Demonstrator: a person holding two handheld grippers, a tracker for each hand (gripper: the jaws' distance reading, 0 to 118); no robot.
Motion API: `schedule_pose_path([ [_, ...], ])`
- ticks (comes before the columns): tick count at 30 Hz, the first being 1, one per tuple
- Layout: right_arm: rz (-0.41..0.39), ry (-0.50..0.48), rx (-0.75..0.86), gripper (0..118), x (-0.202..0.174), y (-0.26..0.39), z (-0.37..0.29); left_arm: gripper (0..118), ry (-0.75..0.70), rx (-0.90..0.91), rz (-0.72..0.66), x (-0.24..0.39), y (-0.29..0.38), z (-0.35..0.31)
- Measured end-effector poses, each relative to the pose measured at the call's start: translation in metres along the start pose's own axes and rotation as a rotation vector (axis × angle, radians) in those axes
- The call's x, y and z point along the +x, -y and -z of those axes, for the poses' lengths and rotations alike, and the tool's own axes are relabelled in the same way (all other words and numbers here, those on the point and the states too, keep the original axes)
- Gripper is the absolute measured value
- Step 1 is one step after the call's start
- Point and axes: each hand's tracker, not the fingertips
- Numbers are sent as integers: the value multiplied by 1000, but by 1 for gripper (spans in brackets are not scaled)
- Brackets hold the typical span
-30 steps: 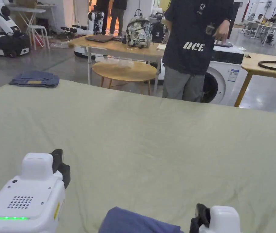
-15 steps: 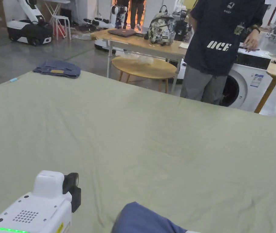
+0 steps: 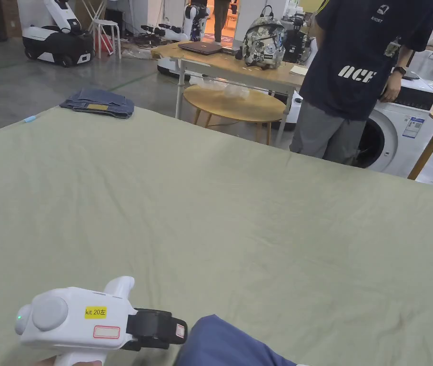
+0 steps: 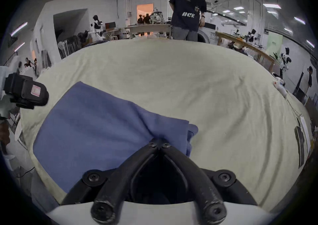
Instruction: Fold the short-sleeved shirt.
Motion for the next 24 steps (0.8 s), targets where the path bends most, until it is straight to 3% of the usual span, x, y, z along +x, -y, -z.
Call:
schedule_pose_path([
  [3, 4, -7, -1, 0, 2, 0, 1, 91, 74, -67, 25, -1, 2, 7],
  [4, 2, -7, 1, 0, 2, 0, 1, 98, 102, -94, 11, -4, 0, 11],
  [9, 3, -6, 5, 0, 1, 1, 1, 98, 134, -228, -78, -28, 0, 52],
  [12, 9, -14, 3, 0, 3, 2, 1, 98, 272, -177, -185, -35, -5, 60],
  [15, 13, -16, 5, 0, 3, 2, 0, 98, 263, -159, -197, -30, 1, 70],
  [17, 15, -13, 10, 0, 2, 3, 0, 88, 172, -183, -153, -25, 6, 82],
  [18, 15, -11, 9, 0, 2, 3, 0, 73, 170, -175, -153, -28, 8, 83],
  [19, 16, -11, 9, 0, 2, 4, 1, 48, 211, -162, -172, -31, 9, 81],
  [20, 19, -13, 11, 0, 2, 4, 1, 39, 242, -155, -194, -35, 7, 77],
  [24, 5, -16, 8, 0, 2, 2, 0, 25, 224, -177, -169, -28, 8, 73],
])
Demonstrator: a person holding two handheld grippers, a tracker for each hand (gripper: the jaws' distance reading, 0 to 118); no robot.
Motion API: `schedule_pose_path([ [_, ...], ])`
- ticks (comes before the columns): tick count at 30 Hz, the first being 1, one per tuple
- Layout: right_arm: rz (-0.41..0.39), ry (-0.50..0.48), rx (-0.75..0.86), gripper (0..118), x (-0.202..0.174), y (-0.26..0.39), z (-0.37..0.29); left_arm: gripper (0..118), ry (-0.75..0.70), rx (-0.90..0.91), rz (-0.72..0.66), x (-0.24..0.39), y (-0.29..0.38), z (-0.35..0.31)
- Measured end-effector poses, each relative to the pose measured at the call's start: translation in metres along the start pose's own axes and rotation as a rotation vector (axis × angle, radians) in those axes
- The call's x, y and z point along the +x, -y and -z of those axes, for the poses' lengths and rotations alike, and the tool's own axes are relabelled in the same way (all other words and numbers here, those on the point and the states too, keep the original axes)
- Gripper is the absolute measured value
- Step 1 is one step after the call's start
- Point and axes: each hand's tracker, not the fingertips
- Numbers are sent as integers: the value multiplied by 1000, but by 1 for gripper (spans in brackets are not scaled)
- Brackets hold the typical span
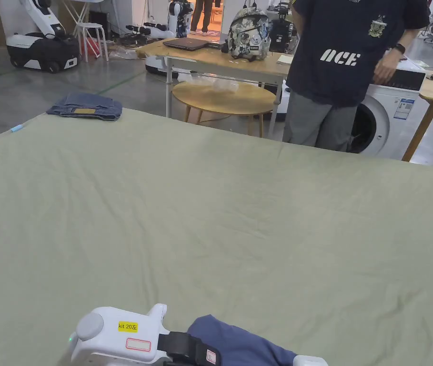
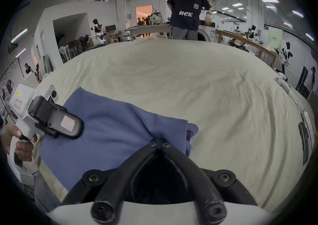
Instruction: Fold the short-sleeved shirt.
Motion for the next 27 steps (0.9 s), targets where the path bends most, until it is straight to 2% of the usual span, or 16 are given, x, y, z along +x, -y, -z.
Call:
schedule_pose_path([
  [3, -18, 4, 4, 0, -2, -2, -2, 19, -5, 2, 35, 21, 5, -3],
  [12, -94, 13, 85, 0, -13, -27, -18, 17, -29, 15, 67, 49, -2, -36],
  [19, -128, 13, 106, 0, -20, -54, -8, 17, -102, 86, 42, 45, -16, -118],
  [27, -110, -6, 70, 0, -26, -61, 9, 17, -246, 196, -38, 26, -44, -258],
])
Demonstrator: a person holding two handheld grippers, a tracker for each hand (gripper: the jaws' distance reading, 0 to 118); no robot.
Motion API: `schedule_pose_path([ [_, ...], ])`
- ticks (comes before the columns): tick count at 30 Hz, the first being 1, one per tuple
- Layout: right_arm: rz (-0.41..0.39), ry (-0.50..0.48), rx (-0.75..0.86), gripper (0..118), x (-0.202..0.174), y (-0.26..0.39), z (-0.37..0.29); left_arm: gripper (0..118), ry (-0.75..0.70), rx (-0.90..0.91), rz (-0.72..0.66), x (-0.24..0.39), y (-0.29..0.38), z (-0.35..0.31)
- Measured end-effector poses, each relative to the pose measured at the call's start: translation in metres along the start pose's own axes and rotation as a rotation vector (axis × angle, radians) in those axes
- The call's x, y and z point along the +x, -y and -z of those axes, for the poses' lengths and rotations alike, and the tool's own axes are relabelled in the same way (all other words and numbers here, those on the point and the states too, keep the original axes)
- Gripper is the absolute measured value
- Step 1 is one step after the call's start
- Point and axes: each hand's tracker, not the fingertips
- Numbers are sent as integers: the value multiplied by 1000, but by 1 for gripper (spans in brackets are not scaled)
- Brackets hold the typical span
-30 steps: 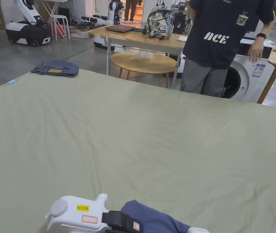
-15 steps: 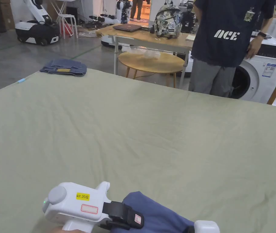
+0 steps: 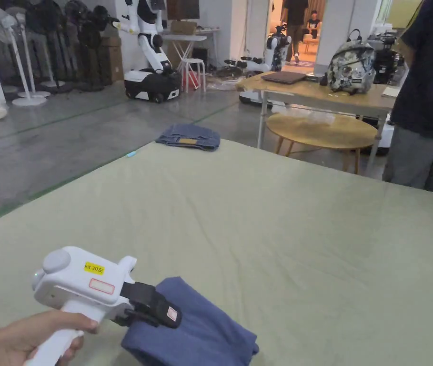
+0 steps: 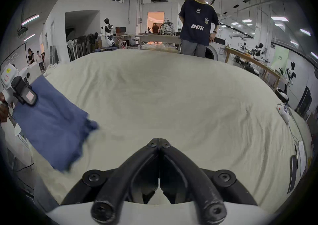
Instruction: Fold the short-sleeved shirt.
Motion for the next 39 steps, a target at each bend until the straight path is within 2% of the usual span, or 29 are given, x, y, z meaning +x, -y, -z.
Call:
schedule_pose_path([
  [3, -12, -1, -7, 0, -3, -1, 3, 17, -87, 39, -28, -24, -32, -46],
  [6, -11, 1, -17, 0, -5, -2, 7, 17, -127, 107, -125, -35, -48, -88],
  [11, 2, -3, -40, 0, -9, -2, 15, 17, -238, 115, -62, -46, -78, -137],
  [20, 2, 1, -46, 0, -13, -5, 13, 17, -337, 128, -99, -68, -99, -160],
  [24, -2, 5, -55, 0, -11, -4, 15, 17, -516, 128, -13, -65, -95, -145],
  [26, 1, 4, -56, 0, -10, -4, 14, 24, -610, 143, 42, -77, -99, -148],
  [28, 3, 6, -50, 0, -10, -4, 11, 46, -679, 166, 32, -79, -104, -152],
  [29, 4, 6, -49, 0, -9, -4, 10, 50, -716, 173, 31, -80, -105, -155],
  [33, 12, 5, -59, 0, -8, -3, 7, 50, -852, 300, 49, -67, -100, -164],
  [39, 26, 21, -38, 0, -2, -4, 0, 50, -865, 316, 127, -60, -85, -145],
])
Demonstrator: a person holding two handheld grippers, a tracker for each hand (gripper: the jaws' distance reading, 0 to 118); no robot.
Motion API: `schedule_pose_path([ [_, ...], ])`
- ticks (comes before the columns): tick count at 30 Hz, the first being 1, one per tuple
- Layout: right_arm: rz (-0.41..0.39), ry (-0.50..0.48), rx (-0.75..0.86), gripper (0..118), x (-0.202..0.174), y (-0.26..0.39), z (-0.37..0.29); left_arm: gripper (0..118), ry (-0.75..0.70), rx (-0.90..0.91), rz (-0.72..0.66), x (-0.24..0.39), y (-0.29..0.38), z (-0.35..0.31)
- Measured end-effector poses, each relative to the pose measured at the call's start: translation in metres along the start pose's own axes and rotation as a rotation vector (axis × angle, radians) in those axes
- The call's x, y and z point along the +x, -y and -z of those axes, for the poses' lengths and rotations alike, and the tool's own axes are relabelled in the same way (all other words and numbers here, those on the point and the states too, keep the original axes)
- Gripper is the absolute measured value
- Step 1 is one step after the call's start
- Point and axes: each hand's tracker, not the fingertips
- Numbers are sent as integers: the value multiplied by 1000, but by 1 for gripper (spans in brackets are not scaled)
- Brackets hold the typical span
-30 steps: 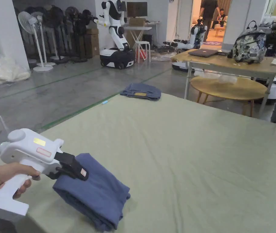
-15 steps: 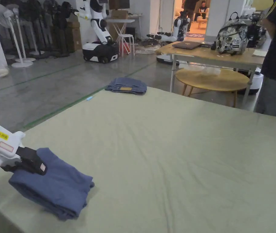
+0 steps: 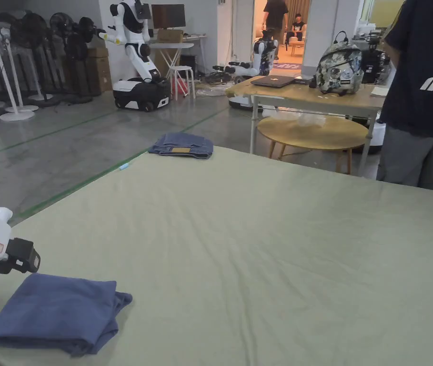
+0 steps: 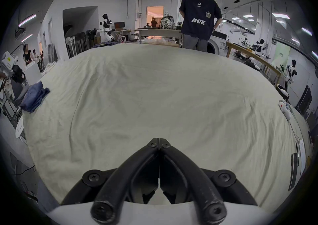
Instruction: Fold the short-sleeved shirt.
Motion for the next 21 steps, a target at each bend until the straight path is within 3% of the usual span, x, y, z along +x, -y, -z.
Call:
schedule_pose_path([
  [4, 29, 12, 32, 0, 11, -2, -6, 47, 133, 67, 29, 47, 34, 0],
  [8, 48, 29, 48, 0, 25, -3, -14, 23, 144, 131, 159, 116, 72, -3],
  [10, 64, 39, 59, 0, 33, -3, -18, 17, 168, 166, 193, 148, 88, -4],
  [13, 86, 57, 78, 0, 46, -4, -25, 13, 258, 236, 230, 199, 104, -11],
  [16, 123, 78, 111, 0, 59, -5, -32, 7, 151, 377, 299, 254, 132, -6],
  [21, 148, 107, 177, 0, 74, -13, -46, 6, 247, 503, 327, 346, 181, -23],
])
